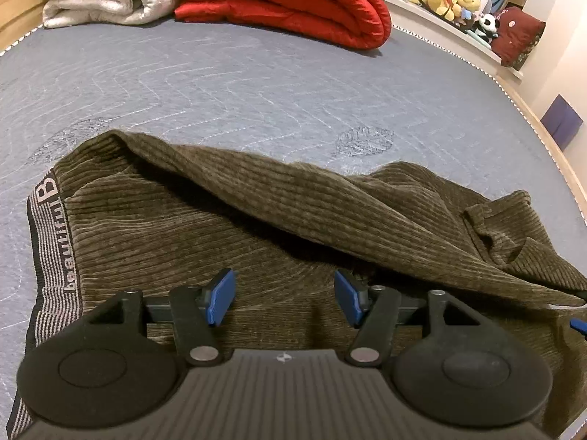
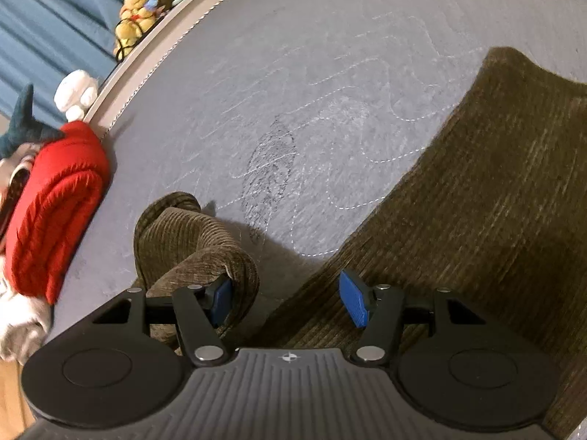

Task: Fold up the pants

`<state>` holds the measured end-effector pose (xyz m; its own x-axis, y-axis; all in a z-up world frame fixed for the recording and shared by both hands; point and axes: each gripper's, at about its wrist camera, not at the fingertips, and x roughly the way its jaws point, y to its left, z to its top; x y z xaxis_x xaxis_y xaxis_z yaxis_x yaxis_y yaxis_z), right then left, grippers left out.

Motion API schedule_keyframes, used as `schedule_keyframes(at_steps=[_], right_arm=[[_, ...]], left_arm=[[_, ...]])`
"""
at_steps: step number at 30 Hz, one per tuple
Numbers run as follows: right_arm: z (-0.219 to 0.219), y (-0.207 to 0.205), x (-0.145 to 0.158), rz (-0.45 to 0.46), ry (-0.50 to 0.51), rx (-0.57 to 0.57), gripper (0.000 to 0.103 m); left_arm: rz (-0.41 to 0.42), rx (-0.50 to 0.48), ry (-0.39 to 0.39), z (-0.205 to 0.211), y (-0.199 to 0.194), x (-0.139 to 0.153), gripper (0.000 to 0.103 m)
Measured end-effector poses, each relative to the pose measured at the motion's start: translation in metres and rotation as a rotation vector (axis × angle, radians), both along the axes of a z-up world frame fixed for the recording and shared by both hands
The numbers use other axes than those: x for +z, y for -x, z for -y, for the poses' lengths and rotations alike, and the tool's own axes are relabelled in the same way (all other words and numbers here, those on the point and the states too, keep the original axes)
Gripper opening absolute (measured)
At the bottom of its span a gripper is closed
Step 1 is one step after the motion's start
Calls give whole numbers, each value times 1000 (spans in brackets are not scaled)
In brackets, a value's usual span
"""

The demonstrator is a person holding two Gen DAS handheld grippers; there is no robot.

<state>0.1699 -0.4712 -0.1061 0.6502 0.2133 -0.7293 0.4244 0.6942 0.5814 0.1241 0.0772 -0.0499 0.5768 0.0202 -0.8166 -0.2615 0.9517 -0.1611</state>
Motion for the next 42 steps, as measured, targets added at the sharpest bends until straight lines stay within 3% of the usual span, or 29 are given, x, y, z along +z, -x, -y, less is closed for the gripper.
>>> schedule_keyframes(at_steps=[9, 19, 25, 27, 30, 34, 38, 42], right_arm=[[6, 8, 4, 3, -3, -42, 62], [28, -2, 4, -14, -71, 2, 62], [53, -11, -11, -49, -286, 53, 65], [57, -11, -4, -26, -294, 83, 65], [65, -5, 20, 49, -213, 115, 65], [64, 6, 49, 155, 40, 135, 69], [21, 10, 62, 246, 350, 265, 69], [-29, 14, 67, 369, 545, 448, 67]], left_arm=[[1, -5, -4, -4, 4, 2, 67], [1, -18, -3, -6, 9, 2, 67], [1, -26, 0, -6, 10, 3, 67], [0, -31, 0, -5, 9, 4, 67], [-1, -33, 1, -3, 9, 4, 67], [-8, -42, -7, 2, 6, 1, 68], [-14, -45, -12, 8, 2, 0, 68], [-15, -52, -11, 17, 0, -1, 68]])
